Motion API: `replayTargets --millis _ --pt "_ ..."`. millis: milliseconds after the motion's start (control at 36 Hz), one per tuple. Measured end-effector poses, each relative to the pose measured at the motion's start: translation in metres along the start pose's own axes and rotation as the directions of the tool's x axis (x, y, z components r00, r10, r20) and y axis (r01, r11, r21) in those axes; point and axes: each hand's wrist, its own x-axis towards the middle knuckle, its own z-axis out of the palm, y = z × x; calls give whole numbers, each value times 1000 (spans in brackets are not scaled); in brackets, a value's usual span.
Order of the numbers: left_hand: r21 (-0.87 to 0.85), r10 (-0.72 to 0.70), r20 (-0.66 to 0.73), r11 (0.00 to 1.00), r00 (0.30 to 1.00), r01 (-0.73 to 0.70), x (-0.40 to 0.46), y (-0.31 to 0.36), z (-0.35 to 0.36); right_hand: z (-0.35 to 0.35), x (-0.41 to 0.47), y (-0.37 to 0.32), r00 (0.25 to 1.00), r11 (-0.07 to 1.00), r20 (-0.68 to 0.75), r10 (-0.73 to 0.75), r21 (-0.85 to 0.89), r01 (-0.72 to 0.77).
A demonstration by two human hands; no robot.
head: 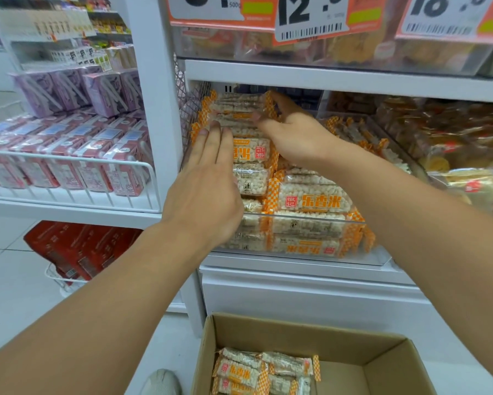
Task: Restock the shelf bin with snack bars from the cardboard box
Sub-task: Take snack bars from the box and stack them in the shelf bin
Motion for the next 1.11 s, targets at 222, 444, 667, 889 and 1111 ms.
replayTargets --millis 222,444,667,889,1111 --pt "-10 10 1 1000 1000 -10 -4 2 -5 -2 -17 5 996 993 54 -78 -85 82" --pt "-78 133 -223 985 966 -154 -18 33 -14 1 -102 29 820 921 -422 -386 -223 319" --pt "-39 151 784 980 602 -194 -92 40 56 145 -224 156 980 979 -10 198 58 -197" --pt "397 -373 895 916 244 -55 -236 -3 169 217 -320 235 405 719 670 623 -286 -633" --pt "549 -485 836 747 257 -375 -281 66 197 260 -357 249 147 645 804 576 -337 -686"
